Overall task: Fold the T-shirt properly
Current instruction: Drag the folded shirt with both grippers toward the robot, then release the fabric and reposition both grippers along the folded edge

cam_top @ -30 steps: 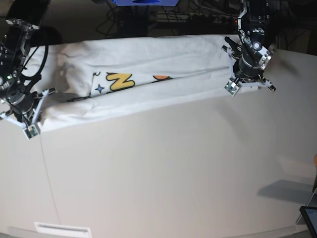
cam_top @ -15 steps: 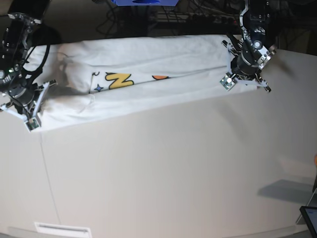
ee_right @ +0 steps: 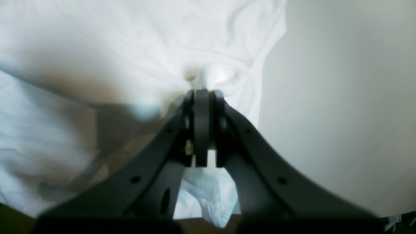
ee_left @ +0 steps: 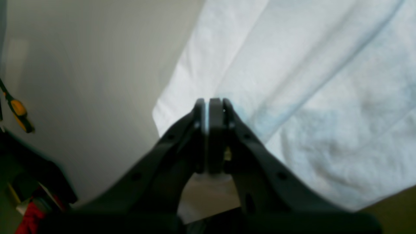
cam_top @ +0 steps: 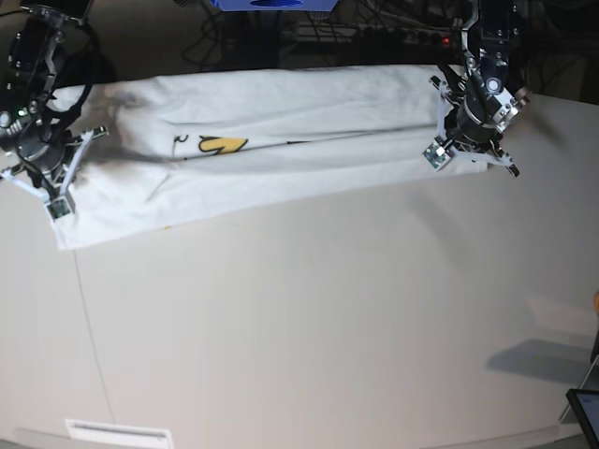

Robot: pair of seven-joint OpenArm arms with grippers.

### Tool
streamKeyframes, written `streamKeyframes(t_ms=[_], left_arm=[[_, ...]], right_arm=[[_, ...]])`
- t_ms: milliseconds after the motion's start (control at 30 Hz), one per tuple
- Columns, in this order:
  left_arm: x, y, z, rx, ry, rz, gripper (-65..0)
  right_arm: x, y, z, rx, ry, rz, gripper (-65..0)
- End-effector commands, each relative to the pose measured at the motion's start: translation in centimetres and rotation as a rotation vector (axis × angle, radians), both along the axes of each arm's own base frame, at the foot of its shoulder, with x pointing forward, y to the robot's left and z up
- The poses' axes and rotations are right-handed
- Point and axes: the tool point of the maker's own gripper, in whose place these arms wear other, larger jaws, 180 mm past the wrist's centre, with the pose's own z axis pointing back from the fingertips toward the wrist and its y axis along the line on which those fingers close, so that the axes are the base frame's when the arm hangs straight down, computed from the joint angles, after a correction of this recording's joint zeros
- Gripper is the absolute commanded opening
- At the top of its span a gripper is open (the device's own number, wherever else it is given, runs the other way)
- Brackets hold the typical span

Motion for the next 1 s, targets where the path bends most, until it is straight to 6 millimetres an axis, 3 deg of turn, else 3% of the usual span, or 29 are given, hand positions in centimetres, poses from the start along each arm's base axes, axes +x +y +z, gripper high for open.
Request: streamKeyframes(t_ms=[0, 267, 467, 567, 867, 900, 967], left_arm=[[0.2, 0.5, 0.7, 0.027, -0.015, -0.012, -65.0], [0.1, 0.7, 0.6, 0.038, -0.007, -0.022, -65.0], [-0.9, 1.5, 0.3, 0.068, 0.025, -0.038, -65.0], [-0.9, 1.8, 0.4, 0.078, 0.029, -0.04, -65.0], [-1.0, 3.0, 0.8, 0.116, 0.035, -0.048, -65.0], [-1.0, 3.0, 0.8, 0.116, 0.035, -0.048, -64.0], [-1.0, 3.0, 0.8, 0.116, 0.035, -0.048, -55.3]], right_arm=[[0.5, -0.4, 0.9, -0.018, -0.031, 0.002, -64.6], [0.2, 0.5, 0.4, 0.012, -0.025, -0.007, -63.8], [-0.6, 0.6, -0.2, 0.017, 0.01, -0.021, -50.2], [-0.7, 0.6, -0.3, 0.016, 0.013, -0.021, -47.0], [-0.8, -0.5, -0.2, 0.041, -0.005, -0.188, -46.4], [-0.7, -0.5, -0.1, 0.041, -0.01, -0.188, -46.4], [-0.2, -0.3, 0.6, 0.04, -0.043, -0.177, -46.4]])
